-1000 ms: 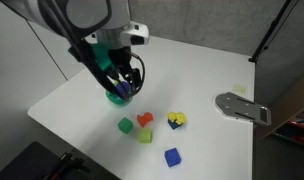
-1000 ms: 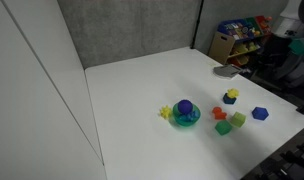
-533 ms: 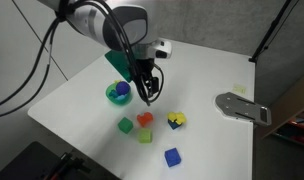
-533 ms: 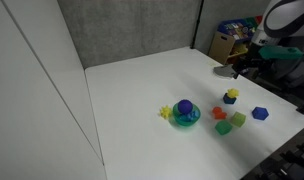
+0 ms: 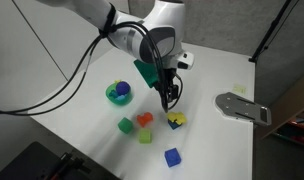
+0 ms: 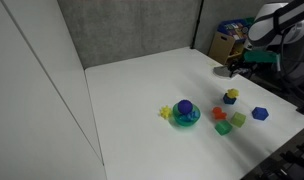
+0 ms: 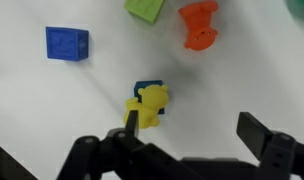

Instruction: Pick up the yellow toy from the blue block and put it in the green bowl

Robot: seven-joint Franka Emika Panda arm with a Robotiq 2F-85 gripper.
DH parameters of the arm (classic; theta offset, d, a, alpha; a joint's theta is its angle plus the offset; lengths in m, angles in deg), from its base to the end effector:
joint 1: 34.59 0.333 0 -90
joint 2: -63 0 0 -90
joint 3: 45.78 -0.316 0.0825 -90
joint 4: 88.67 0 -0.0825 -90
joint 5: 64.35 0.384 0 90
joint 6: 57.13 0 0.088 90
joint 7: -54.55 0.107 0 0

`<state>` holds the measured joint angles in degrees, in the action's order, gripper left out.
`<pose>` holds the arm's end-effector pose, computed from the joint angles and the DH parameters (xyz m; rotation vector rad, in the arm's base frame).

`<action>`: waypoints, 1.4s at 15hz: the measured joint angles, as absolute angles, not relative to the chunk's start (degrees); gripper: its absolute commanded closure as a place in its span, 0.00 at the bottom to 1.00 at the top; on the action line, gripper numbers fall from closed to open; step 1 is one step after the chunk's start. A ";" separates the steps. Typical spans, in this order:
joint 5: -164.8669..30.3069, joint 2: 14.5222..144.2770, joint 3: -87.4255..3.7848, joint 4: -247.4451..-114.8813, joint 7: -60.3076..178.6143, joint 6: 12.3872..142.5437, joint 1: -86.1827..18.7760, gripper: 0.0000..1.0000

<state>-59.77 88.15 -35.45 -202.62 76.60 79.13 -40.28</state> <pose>0.5835 -0.1635 0.2405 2.9229 -1.0806 -0.0617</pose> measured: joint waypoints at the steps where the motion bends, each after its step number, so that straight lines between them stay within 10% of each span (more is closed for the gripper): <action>1: -59.87 89.61 -34.85 -201.43 77.70 79.26 -40.26 0.00; 19: -59.92 110.19 -31.49 -191.23 87.20 85.57 -39.07 0.00; 20: -59.68 110.68 -31.49 -190.92 87.20 85.57 -38.94 0.25; 21: -59.47 111.15 -31.49 -190.66 87.20 85.57 -38.81 0.25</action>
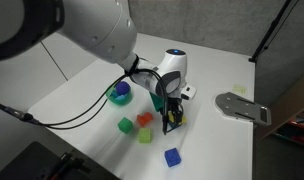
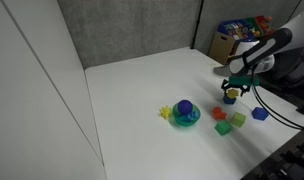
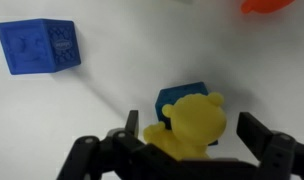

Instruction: Pick up the yellow toy from the blue block and put it in the green bowl

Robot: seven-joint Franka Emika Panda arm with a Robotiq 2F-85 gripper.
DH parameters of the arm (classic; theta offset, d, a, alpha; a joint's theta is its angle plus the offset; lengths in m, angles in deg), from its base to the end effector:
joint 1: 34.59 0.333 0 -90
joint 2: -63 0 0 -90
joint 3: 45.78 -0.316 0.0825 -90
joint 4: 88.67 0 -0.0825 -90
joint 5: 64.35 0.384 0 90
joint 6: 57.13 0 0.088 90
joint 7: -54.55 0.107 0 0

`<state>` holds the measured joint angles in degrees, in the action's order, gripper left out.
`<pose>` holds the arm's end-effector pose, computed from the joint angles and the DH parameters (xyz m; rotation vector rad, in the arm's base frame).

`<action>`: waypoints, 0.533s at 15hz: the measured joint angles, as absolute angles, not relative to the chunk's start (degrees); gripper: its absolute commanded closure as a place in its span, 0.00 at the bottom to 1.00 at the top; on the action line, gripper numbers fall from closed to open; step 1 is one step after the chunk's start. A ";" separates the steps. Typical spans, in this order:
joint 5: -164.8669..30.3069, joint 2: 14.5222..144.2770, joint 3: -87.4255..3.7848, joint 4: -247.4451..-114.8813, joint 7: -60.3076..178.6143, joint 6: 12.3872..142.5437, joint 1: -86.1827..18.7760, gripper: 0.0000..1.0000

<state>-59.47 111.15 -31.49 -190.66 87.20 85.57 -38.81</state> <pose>0.6010 -0.1962 0.0871 2.6937 -1.2895 -0.1248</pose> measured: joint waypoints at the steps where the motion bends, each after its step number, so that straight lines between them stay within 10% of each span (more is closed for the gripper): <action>1: -59.35 111.50 -31.49 -190.49 87.20 85.58 -38.68 0.33; 8: -59.33 110.91 -31.47 -190.40 87.22 85.68 -38.23 0.73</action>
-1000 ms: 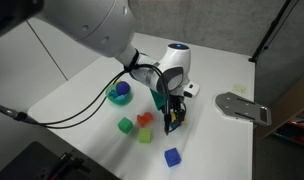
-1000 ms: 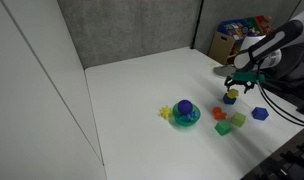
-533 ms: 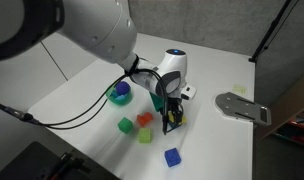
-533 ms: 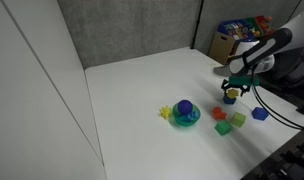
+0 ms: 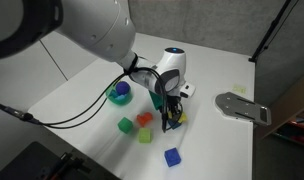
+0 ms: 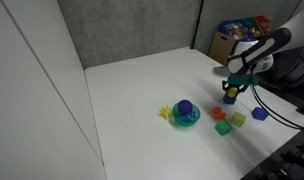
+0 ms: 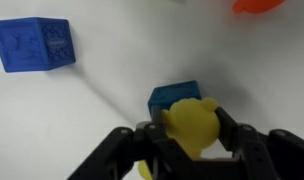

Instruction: Pick up the yellow toy from the blue block and put it in the green bowl

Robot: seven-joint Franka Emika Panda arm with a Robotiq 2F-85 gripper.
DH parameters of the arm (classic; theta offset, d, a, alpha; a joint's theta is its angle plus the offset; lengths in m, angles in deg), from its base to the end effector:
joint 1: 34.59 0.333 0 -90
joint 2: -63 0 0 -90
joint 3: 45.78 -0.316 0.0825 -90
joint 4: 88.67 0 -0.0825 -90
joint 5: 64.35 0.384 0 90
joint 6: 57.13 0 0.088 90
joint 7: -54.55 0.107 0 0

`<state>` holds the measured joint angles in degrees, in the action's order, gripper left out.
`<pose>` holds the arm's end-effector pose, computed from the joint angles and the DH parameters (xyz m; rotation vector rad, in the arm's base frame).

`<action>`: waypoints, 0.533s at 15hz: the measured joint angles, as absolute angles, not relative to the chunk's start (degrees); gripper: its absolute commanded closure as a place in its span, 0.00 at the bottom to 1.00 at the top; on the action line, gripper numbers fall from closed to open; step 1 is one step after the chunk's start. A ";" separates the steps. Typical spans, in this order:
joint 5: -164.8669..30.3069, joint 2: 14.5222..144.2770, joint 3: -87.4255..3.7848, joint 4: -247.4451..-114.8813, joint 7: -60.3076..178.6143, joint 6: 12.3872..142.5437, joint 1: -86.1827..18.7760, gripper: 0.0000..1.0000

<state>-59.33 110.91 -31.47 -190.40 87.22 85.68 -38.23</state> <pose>0.6060 -0.1906 0.0914 2.7025 -1.2806 -0.1084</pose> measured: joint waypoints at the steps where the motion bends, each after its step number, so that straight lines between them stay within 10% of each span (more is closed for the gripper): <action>1: -59.33 110.05 -31.46 -190.61 87.22 85.68 -37.92 0.78; 8: -59.74 96.67 -32.94 -198.71 85.59 85.49 -32.14 0.78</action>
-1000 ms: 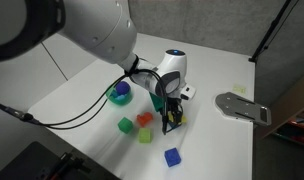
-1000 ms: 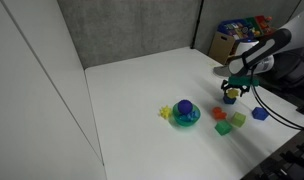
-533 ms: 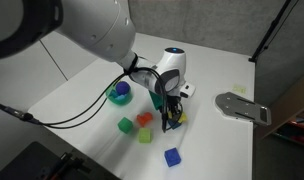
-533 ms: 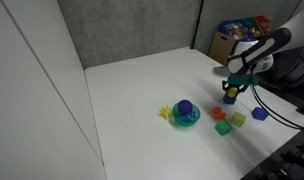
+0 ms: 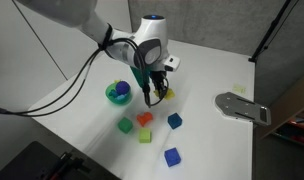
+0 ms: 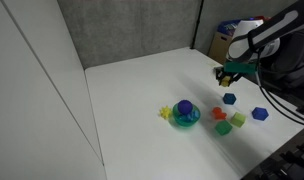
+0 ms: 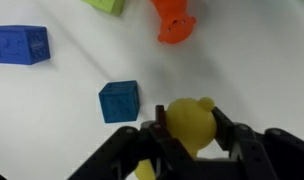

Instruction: Pick up the yellow toy from the blue block and put it in the green bowl

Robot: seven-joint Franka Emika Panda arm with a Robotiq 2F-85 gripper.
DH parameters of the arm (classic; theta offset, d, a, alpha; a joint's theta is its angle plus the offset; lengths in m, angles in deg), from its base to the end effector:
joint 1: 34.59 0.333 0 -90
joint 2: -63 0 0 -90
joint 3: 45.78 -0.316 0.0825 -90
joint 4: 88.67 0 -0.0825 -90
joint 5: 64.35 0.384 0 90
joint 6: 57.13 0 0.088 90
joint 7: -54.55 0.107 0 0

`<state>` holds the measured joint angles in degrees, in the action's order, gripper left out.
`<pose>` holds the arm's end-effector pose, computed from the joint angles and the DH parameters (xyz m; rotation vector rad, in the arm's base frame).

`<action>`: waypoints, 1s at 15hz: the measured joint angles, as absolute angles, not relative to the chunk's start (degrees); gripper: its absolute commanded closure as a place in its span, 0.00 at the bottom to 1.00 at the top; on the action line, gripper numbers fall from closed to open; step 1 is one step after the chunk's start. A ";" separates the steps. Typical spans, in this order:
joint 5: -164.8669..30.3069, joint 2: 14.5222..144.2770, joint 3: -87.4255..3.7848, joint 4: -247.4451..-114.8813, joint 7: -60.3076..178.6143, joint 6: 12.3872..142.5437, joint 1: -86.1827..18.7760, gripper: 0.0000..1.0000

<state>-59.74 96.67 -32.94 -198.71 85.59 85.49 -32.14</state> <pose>0.6161 -0.1082 0.1893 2.8538 -1.1249 0.0175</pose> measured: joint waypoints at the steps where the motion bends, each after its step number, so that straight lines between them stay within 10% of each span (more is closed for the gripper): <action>1: -59.94 94.66 -33.65 -200.45 85.17 85.39 -31.26 0.78; 15: -60.11 85.02 -49.41 -211.37 74.91 73.00 -25.66 0.78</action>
